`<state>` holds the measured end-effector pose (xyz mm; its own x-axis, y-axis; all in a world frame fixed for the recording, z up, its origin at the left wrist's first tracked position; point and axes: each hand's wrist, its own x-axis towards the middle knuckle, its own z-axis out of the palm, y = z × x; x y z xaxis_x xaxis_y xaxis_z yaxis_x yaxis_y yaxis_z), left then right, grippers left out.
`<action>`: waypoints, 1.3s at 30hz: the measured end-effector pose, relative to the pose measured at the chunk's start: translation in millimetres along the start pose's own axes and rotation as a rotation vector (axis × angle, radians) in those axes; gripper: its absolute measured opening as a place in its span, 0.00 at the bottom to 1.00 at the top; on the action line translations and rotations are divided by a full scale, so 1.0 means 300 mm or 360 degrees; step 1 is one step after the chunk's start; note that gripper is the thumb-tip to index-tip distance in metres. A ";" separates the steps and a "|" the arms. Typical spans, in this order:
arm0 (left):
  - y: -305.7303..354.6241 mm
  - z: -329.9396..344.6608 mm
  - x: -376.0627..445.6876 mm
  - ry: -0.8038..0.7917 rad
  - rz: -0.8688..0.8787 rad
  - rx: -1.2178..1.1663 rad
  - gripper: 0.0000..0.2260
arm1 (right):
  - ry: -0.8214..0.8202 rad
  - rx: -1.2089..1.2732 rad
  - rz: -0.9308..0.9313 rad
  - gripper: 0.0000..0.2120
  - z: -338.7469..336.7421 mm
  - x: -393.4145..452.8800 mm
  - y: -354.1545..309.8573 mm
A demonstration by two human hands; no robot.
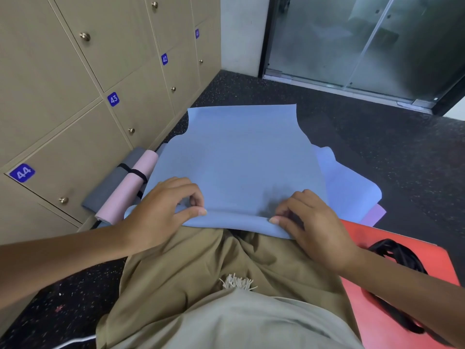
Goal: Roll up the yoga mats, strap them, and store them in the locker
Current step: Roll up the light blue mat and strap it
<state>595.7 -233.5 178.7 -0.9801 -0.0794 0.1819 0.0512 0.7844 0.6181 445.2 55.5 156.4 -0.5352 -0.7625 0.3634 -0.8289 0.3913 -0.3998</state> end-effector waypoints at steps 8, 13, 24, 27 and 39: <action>-0.043 -0.006 -0.001 -0.0060 0.0316 0.0092 0.14 | 0.0046 0.0096 -0.0359 0.13 0.002 -0.012 0.054; -0.053 -0.010 0.018 -0.0093 0.0413 0.0209 0.16 | 0.0017 0.0006 -0.0490 0.21 -0.004 0.003 0.072; -0.008 0.057 0.029 0.0167 0.0155 0.0621 0.16 | 0.0114 -0.0257 -0.0180 0.18 0.001 0.014 0.008; -0.021 0.057 0.055 0.0128 0.0001 0.0438 0.16 | 0.0147 -0.0255 -0.0126 0.19 0.018 0.022 0.013; -0.071 0.038 0.131 0.0071 -0.0267 -0.0042 0.11 | -0.0210 0.0214 0.0160 0.18 -0.010 0.125 0.097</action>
<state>553.8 -246.2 164.0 -0.9658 -0.2358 0.1078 -0.1070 0.7413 0.6626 400.6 39.8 161.1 -0.5809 -0.7874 0.2063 -0.7386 0.4034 -0.5402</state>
